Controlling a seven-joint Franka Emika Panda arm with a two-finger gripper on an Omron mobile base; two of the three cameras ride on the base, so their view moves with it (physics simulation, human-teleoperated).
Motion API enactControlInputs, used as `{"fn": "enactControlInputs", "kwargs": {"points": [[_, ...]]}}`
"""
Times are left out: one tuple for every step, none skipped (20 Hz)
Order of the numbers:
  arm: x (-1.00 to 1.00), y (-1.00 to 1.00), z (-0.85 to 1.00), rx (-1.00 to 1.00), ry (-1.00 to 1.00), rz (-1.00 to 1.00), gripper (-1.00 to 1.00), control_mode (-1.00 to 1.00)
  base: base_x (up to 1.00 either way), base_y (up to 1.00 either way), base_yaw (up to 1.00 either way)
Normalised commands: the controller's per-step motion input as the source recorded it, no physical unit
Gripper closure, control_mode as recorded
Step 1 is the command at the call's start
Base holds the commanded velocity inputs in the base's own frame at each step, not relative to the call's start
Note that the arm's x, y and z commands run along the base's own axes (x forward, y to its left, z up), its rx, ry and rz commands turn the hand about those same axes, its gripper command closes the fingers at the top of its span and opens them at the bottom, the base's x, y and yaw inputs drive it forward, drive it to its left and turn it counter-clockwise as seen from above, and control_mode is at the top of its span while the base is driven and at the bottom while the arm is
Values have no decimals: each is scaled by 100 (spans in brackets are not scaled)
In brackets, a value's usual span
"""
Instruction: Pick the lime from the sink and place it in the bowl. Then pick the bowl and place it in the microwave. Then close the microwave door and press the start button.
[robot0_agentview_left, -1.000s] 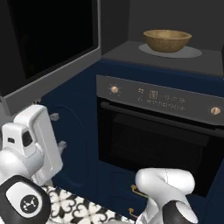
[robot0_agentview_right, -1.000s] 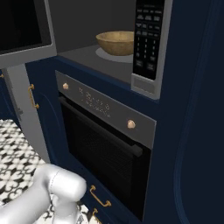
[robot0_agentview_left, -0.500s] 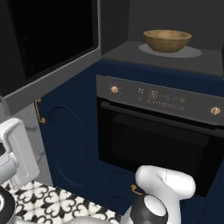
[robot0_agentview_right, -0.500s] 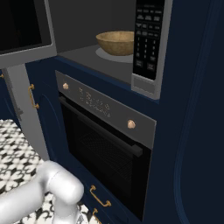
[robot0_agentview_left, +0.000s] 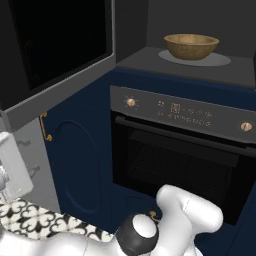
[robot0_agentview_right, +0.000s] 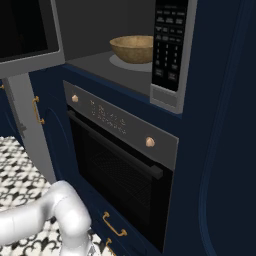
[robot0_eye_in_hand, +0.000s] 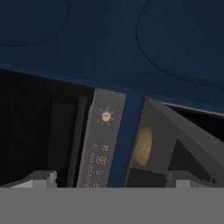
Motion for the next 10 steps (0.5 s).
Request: {"fn": "enactControlInputs", "kwargs": {"points": [[54, 0, 0, 0, 0, -18, -100, -100, 0, 0, 0], [49, 0, 11, 0, 0, -16, -100, -100, 0, 0, 0], [51, 0, 5, 0, 2, -19, -100, -100, 0, 0, 0], [54, 0, 0, 0, 4, -20, -100, -100, 0, 0, 0], [54, 0, 0, 0, 6, -20, -100, -100, 0, 0, 0], [51, 0, 0, -1, 4, -21, -100, -100, 0, 0, 0], [35, 0, 0, -3, 0, -21, -100, -100, 0, 0, 0], [21, 0, 0, -2, 0, -21, -100, -100, 0, 0, 0], [31, 0, 0, -2, 2, -22, -100, -100, 0, 0, 0], [31, 0, 0, -3, 2, -25, -100, -100, 0, 0, 0]]}}
